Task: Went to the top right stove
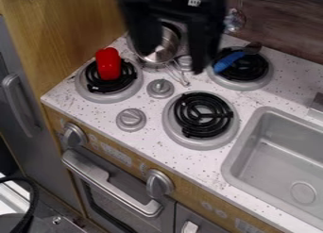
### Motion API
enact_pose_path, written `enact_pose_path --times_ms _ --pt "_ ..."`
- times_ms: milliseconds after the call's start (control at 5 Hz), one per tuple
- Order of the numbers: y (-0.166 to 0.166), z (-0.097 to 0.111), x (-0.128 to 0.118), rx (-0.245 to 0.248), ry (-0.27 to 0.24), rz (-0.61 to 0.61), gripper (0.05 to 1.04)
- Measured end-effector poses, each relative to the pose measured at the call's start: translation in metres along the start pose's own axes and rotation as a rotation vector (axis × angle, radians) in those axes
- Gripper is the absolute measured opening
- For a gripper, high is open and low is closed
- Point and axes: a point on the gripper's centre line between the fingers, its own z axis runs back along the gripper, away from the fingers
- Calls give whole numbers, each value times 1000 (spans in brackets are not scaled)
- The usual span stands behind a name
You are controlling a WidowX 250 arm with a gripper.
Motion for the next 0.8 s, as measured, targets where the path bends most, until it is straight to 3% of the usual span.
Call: enact_pose_path --times_ms 400,600,800 --pt "14 -68 65 74 -66 55 995" --pt "29 -90 89 172 -59 78 995" --pt "28 -102 98 161 -55 59 994"
